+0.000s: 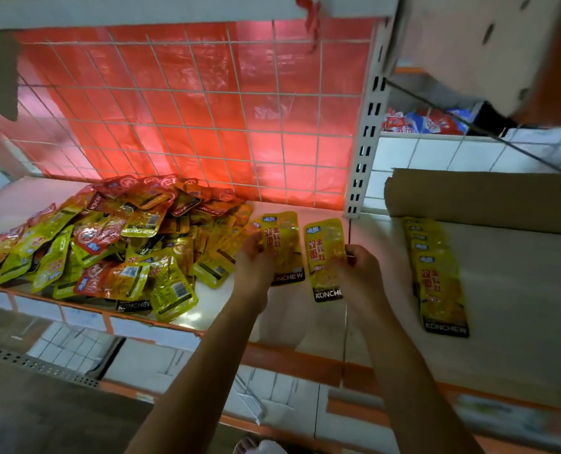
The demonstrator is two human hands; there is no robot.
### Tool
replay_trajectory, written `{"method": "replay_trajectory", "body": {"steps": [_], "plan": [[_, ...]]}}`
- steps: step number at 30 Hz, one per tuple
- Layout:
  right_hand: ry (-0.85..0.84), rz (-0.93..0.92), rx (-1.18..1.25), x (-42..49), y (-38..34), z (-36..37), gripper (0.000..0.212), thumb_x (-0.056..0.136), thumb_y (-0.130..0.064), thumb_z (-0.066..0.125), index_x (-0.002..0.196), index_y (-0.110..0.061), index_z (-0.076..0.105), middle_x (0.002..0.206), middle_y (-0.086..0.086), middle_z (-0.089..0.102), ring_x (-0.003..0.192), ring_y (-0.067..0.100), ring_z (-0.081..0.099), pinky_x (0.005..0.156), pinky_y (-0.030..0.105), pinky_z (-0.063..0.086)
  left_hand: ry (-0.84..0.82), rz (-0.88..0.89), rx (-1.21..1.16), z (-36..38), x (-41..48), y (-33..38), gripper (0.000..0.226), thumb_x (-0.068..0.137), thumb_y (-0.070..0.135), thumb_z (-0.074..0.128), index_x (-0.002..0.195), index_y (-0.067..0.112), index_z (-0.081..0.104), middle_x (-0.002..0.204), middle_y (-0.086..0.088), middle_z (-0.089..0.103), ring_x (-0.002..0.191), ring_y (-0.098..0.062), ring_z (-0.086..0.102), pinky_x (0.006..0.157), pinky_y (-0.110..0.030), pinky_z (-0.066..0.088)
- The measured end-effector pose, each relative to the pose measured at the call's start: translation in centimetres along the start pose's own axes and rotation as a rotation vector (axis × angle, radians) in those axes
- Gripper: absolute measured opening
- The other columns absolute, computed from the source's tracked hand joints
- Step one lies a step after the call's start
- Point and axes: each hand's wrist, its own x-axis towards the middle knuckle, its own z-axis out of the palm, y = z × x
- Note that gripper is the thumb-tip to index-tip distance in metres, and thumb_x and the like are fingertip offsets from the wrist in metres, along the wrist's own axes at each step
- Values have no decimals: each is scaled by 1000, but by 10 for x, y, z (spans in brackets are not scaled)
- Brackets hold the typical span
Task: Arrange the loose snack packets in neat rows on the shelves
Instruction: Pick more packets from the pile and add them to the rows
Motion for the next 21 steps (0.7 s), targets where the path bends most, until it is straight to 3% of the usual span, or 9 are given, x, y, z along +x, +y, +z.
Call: {"method": "replay_trajectory", "body": {"steps": [3, 6, 10, 16, 21], "plan": [[67, -22, 42, -1, 8, -21, 7, 86, -22, 57, 81, -23, 62, 84, 1, 69, 80, 20, 66, 78, 44, 55, -11, -88, -66, 23, -9, -3, 22, 94, 7, 48, 88, 21, 64, 74, 2, 72, 64, -14, 69, 58, -28, 54], [135, -56, 31, -3, 16, -45, 17, 90, -22, 55, 76, -15, 62, 68, -2, 61, 63, 13, 55, 63, 33, 45, -44, -110, -46, 49, -16, -11, 10, 98, 19, 52, 93, 17, 61, 89, -8, 70, 73, -22, 68, 69, -38, 58], [201, -94, 4, -5, 28, -83, 18, 89, -18, 57, 76, -7, 64, 58, -1, 53, 50, 7, 44, 52, 25, 36, -93, -109, -2, 82, -28, -18, 11, 95, 17, 56, 86, 17, 63, 80, -3, 68, 64, -15, 66, 64, -34, 57], [221, -2, 90, -5, 42, -144, 5, 81, -14, 66, 82, -19, 67, 64, 0, 64, 48, 16, 59, 56, 37, 51, -142, -117, 52, 122, -40, -21, 13, 90, 17, 61, 78, 15, 64, 73, -3, 67, 60, -15, 61, 63, -30, 52], [132, 89, 117, -6, 50, -174, 5, 80, -10, 70, 79, -13, 68, 63, 3, 67, 52, 20, 63, 54, 35, 53, -131, -131, 96, 135, -46, -21, 15, 90, 26, 59, 85, 15, 66, 83, -11, 69, 73, -25, 63, 74, -44, 55]]}}
